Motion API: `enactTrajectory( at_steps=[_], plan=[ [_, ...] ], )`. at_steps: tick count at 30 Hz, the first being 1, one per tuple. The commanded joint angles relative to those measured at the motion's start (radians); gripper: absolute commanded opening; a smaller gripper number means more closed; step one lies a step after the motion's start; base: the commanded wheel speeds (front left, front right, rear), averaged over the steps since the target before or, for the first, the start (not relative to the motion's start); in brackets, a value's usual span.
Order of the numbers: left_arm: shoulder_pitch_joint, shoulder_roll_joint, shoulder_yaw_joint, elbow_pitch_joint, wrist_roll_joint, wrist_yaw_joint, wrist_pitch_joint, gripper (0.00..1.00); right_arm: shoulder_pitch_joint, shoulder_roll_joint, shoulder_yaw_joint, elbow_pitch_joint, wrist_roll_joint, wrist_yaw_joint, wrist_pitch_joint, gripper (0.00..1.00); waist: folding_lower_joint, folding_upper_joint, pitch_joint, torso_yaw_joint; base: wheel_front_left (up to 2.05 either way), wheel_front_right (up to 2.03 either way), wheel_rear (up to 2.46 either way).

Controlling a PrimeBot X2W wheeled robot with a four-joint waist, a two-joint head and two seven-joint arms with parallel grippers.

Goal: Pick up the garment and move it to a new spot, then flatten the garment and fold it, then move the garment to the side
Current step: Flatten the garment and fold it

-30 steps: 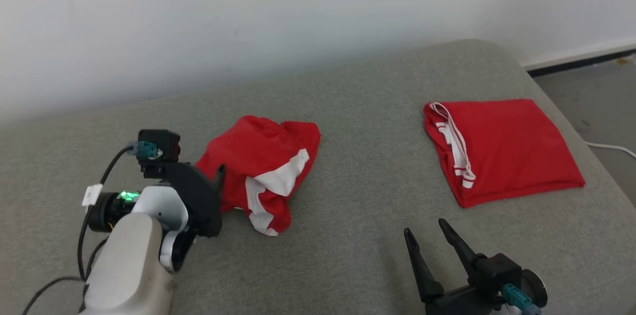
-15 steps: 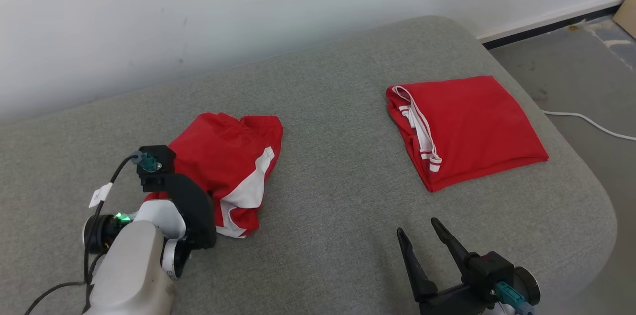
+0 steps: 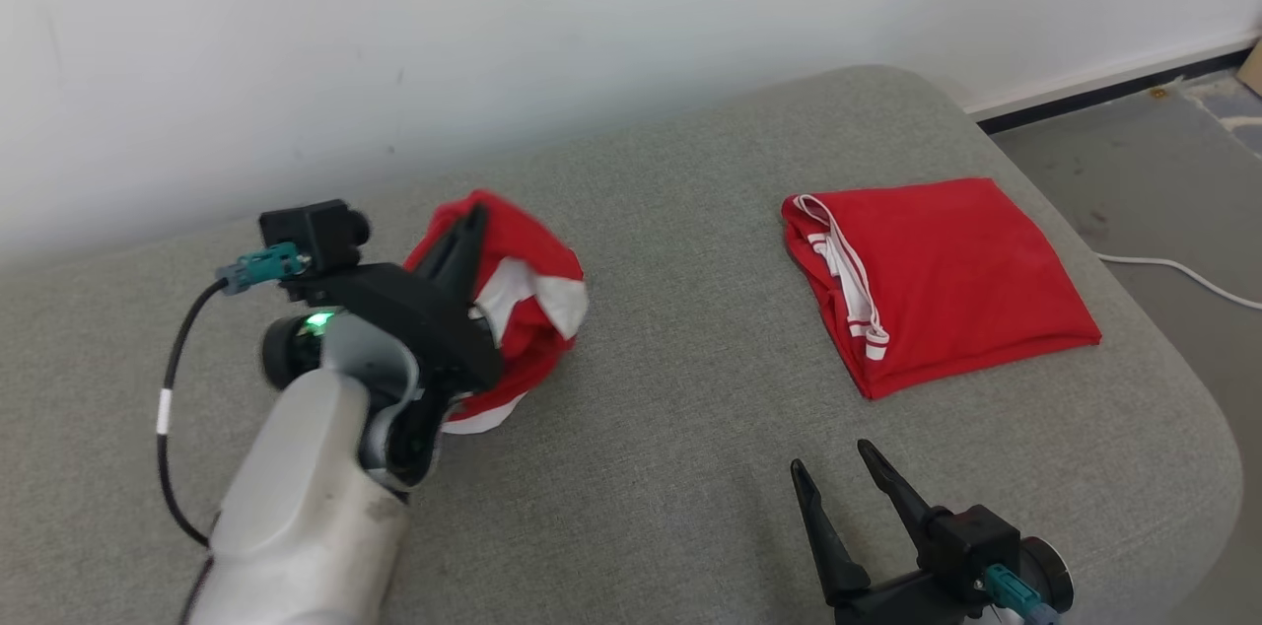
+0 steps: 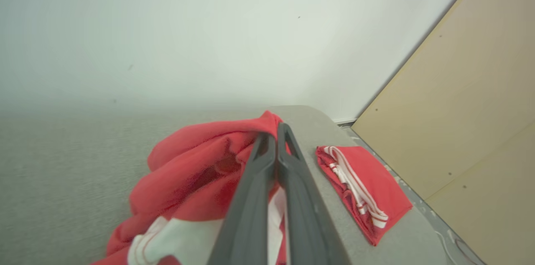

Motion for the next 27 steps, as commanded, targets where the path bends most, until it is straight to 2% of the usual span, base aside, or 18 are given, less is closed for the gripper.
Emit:
enactTrajectory(
  at_steps=[1, 2, 6, 9, 12, 14, 19, 22, 27],
  plan=[
    [-0.015, -0.003, -0.040, -0.025, -0.066, -0.007, -0.044, 0.00, 0.011, -0.002, 0.000, 0.002, 0.006, -0.003, -0.004, 1.00, 0.0000, -0.0001, -0.009, 0.008, 0.00, 0.00, 0.00],
    [-0.015, -0.003, -0.040, -0.025, -0.066, -0.007, -0.044, 0.00, 0.011, -0.002, 0.000, 0.002, 0.006, -0.003, -0.004, 1.00, 0.0000, -0.0001, -0.009, 0.008, 0.00, 0.00, 0.00],
    [-0.041, -0.002, -0.147, -0.098, -0.247, -0.014, -0.175, 0.00, 0.016, 0.000, -0.005, 0.001, 0.006, -0.003, -0.005, 1.00, 0.0000, -0.0001, -0.019, 0.026, 0.00, 0.00, 0.00],
    [-0.056, -0.002, -0.214, -0.128, -0.340, -0.015, -0.239, 0.00, 0.022, 0.001, -0.015, 0.000, 0.007, -0.003, -0.007, 1.00, 0.0000, -0.0001, -0.022, 0.050, 0.00, 0.00, 0.00],
    [-0.044, 0.000, -0.240, -0.116, -0.416, 0.005, -0.264, 0.00, 0.026, 0.002, -0.017, 0.000, 0.007, -0.003, -0.008, 1.00, 0.0000, -0.0001, -0.024, 0.074, 0.00, 0.00, 0.00],
    [-0.028, 0.000, -0.237, -0.073, -0.406, 0.047, -0.275, 0.00, 0.026, 0.003, -0.017, -0.002, 0.007, -0.003, -0.008, 1.00, 0.0000, -0.0001, -0.024, 0.091, 0.00, 0.00, 0.00],
    [0.043, 0.071, -0.253, 0.071, -0.305, 0.191, -0.293, 0.00, 0.023, 0.007, -0.011, 0.003, 0.013, -0.003, -0.010, 1.00, 0.0000, -0.0001, -0.026, 0.120, 0.00, 0.00, 0.00],
    [0.094, 0.107, -0.262, 0.139, -0.270, 0.239, -0.297, 0.00, 0.025, 0.008, -0.014, 0.005, 0.015, -0.003, -0.011, 1.00, 0.0000, -0.0001, -0.027, 0.135, 0.00, 0.00, 0.00],
    [0.163, 0.133, -0.273, 0.225, -0.254, 0.281, -0.292, 0.00, 0.036, 0.009, -0.029, 0.007, 0.009, -0.003, -0.013, 1.00, 0.0000, -0.0001, -0.031, 0.164, 0.00, 0.00, 0.00]
  ],
)
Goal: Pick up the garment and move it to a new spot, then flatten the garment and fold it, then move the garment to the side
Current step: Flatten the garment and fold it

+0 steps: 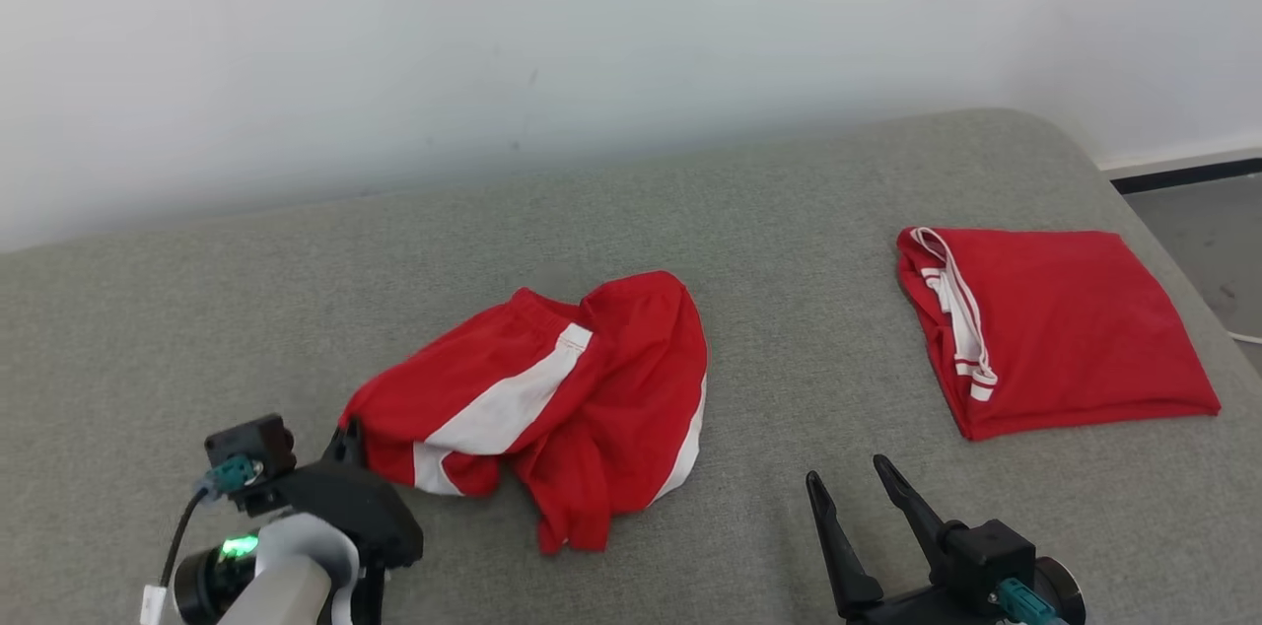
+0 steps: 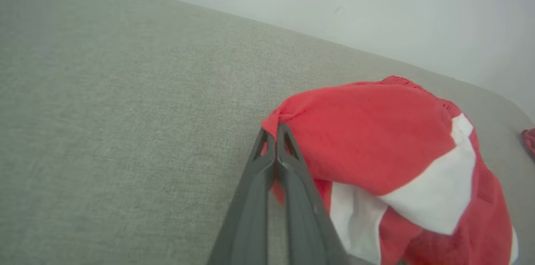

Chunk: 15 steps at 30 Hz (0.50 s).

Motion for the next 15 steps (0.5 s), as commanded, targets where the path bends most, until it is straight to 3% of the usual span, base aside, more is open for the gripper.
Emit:
enactTrajectory(
  at_steps=[1, 2, 3, 10, 15],
  plan=[
    [0.019, 0.003, -0.003, 0.014, 0.002, 0.006, 0.008, 0.00, 0.010, 0.001, -0.002, 0.002, -0.004, -0.003, -0.005, 1.00, 0.0000, 0.0000, -0.004, 0.013, 0.00, 0.00, 0.00],
    [0.021, 0.003, -0.007, 0.020, 0.003, 0.005, 0.012, 0.25, 0.010, 0.002, -0.002, 0.002, -0.004, -0.003, -0.005, 1.00, 0.0000, 0.0000, -0.005, 0.016, 0.00, 0.00, 0.00],
    [0.020, 0.008, -0.012, 0.023, 0.010, 0.007, 0.012, 1.00, 0.009, 0.002, -0.002, 0.002, -0.005, -0.003, -0.005, 1.00, 0.0000, 0.0000, -0.006, 0.018, 0.00, 0.00, 0.00],
    [-0.045, 0.030, -0.048, -0.008, 0.047, 0.031, 0.070, 1.00, 0.011, 0.003, -0.003, 0.005, -0.006, -0.003, -0.006, 1.00, 0.0000, 0.0000, -0.015, 0.031, 0.00, 0.00, 0.00],
    [-0.115, 0.031, -0.137, -0.070, 0.101, 0.002, 0.195, 1.00, 0.015, 0.003, 0.005, 0.004, 0.001, -0.003, -0.007, 1.00, 0.0000, 0.0000, -0.014, 0.021, 0.00, 0.00, 0.00]
  ],
)
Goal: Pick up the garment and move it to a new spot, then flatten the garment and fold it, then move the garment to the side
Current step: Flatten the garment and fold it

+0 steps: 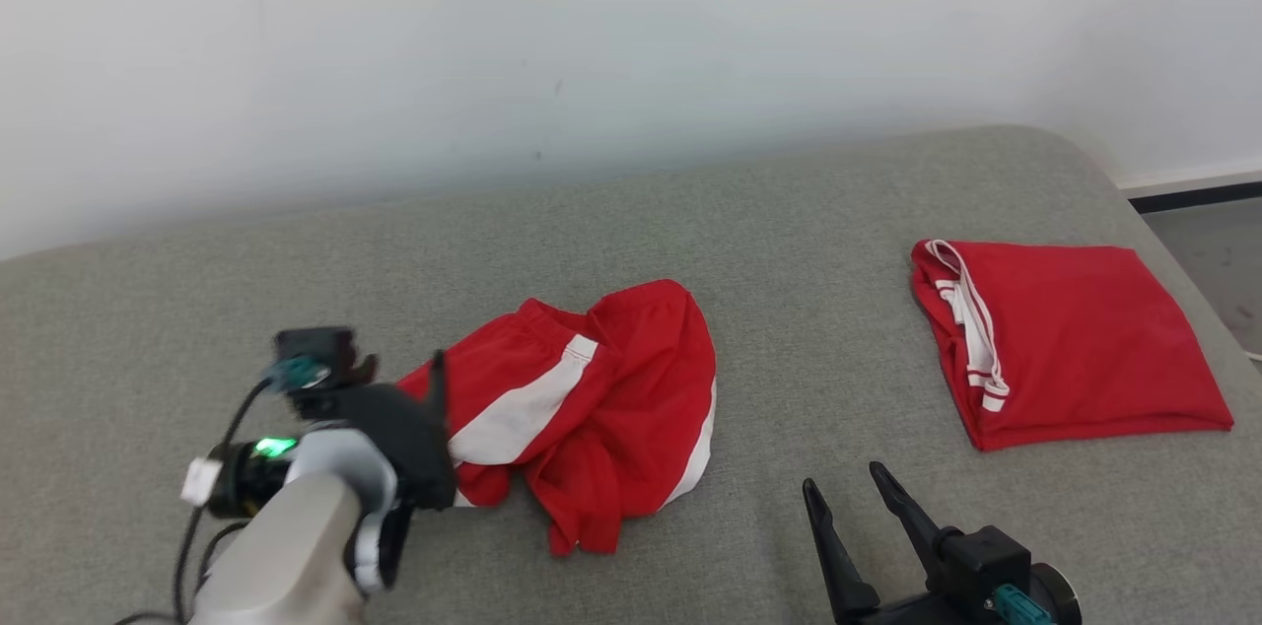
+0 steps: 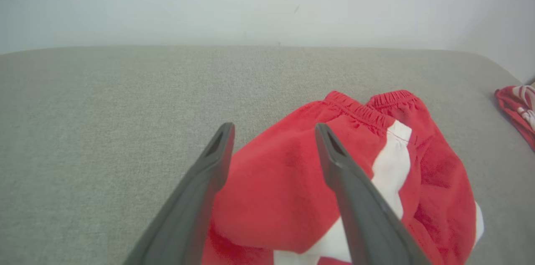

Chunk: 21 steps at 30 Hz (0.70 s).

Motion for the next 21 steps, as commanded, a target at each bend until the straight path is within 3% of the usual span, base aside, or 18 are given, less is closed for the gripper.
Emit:
enactTrajectory(
  at_steps=[1, 2, 7, 13, 21],
  plan=[
    [-0.011, -0.006, -0.013, -0.007, 0.011, -0.001, 0.028, 1.00, 0.007, 0.002, 0.001, 0.000, 0.002, -0.003, -0.005, 1.00, 0.0000, 0.0000, 0.002, -0.006, 0.00, 0.00, 0.00],
    [-0.037, -0.017, -0.040, -0.024, 0.015, -0.014, 0.096, 1.00, 0.006, 0.002, 0.007, -0.002, 0.007, -0.003, -0.005, 1.00, 0.0000, 0.0000, 0.007, -0.017, 0.00, 0.00, 0.00],
    [-0.078, -0.038, -0.089, -0.040, 0.034, -0.028, 0.179, 1.00, -0.008, 0.002, 0.018, -0.002, 0.011, -0.003, -0.006, 1.00, 0.0000, 0.0000, 0.023, -0.056, 0.00, 0.00, 0.00],
    [-0.107, -0.060, -0.140, -0.006, 0.064, -0.024, 0.239, 1.00, -0.023, 0.002, 0.019, 0.000, 0.007, -0.003, -0.006, 1.00, 0.0000, 0.0000, 0.053, -0.132, 0.00, 0.00, 0.00],
    [-0.130, -0.044, -0.184, 0.062, 0.103, -0.003, 0.270, 1.00, -0.032, 0.002, 0.017, -0.005, 0.010, -0.003, -0.006, 1.00, 0.0000, 0.0000, 0.092, -0.196, 0.00, 0.00, 0.00]
  ],
)
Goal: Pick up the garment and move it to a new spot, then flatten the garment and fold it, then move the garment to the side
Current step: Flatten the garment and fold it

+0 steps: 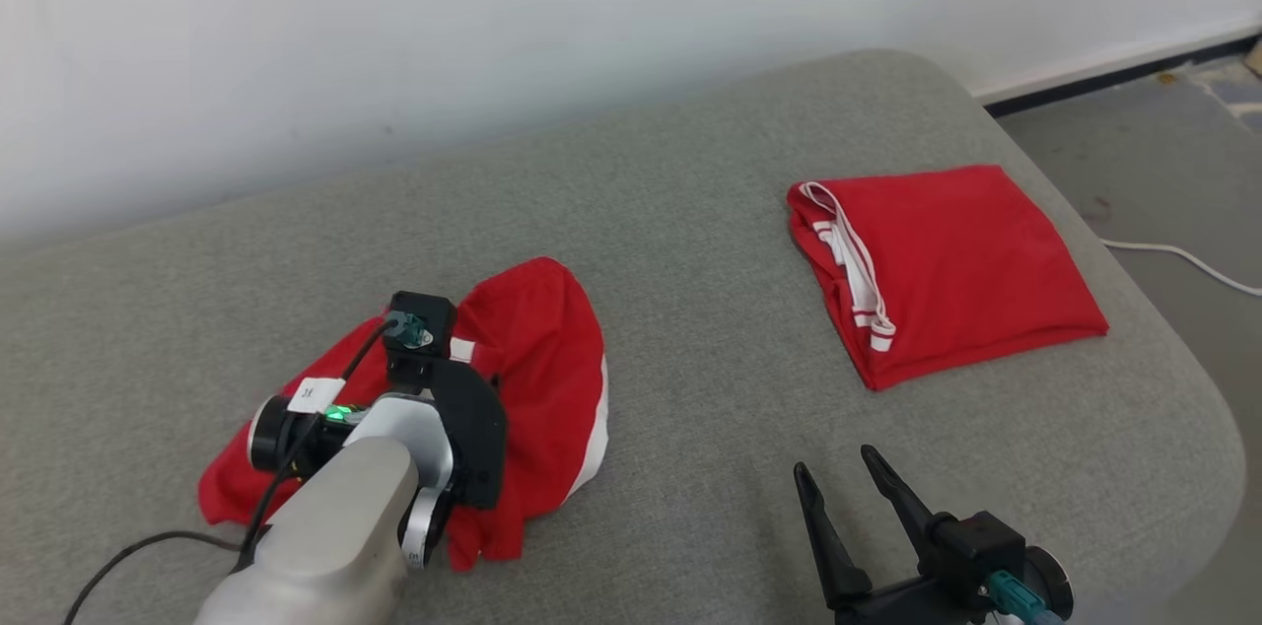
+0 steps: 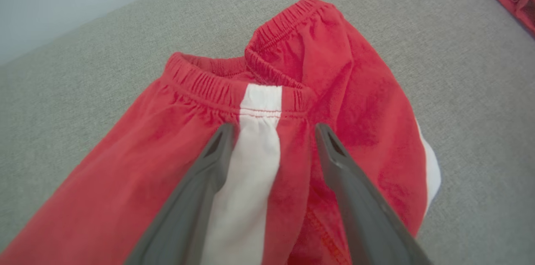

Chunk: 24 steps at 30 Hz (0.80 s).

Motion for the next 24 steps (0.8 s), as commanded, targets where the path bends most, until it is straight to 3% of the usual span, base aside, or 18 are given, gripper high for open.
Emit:
enactTrajectory(
  at_steps=[1, 9, 10, 11, 12, 20, 24],
  plan=[
    [-0.010, 0.008, -0.004, 0.012, 0.010, 0.005, 0.001, 1.00, -0.009, 0.001, 0.003, -0.003, 0.004, -0.003, -0.004, 1.00, 0.0000, -0.0001, 0.027, -0.028, 0.00, 0.00, 0.00],
    [-0.022, 0.016, -0.008, 0.062, 0.008, 0.007, -0.006, 1.00, -0.014, 0.001, 0.009, -0.004, 0.008, -0.003, -0.005, 1.00, 0.0000, -0.0001, 0.033, -0.043, 0.00, 0.00, 0.00],
    [-0.022, 0.014, -0.008, 0.066, 0.008, 0.007, -0.012, 0.45, -0.013, 0.001, 0.010, -0.004, 0.008, -0.003, -0.005, 1.00, 0.0000, -0.0001, 0.032, -0.043, 0.00, 0.00, 0.00],
    [-0.021, 0.013, -0.008, 0.070, 0.006, 0.006, -0.018, 0.28, -0.015, 0.001, 0.010, -0.003, 0.008, -0.003, -0.005, 1.00, 0.0000, -0.0001, 0.031, -0.043, 0.00, 0.00, 0.00],
    [-0.020, 0.010, -0.007, 0.073, 0.003, 0.005, -0.022, 0.00, -0.015, 0.001, 0.009, -0.001, 0.007, -0.003, -0.005, 1.00, 0.0000, -0.0001, 0.030, -0.043, 0.00, 0.00, 0.00],
    [-0.048, -0.017, 0.041, 0.058, -0.034, -0.014, -0.153, 0.00, -0.019, 0.001, 0.007, 0.003, 0.006, -0.003, -0.005, 1.00, 0.0000, -0.0001, 0.027, -0.036, 0.00, 0.00, 0.00],
    [-0.082, -0.050, 0.105, 0.006, -0.082, -0.054, -0.281, 0.00, -0.013, 0.001, -0.003, 0.002, 0.002, -0.003, -0.005, 1.00, 0.0000, -0.0001, 0.022, -0.020, 0.00, 0.00, 0.00]
  ],
)
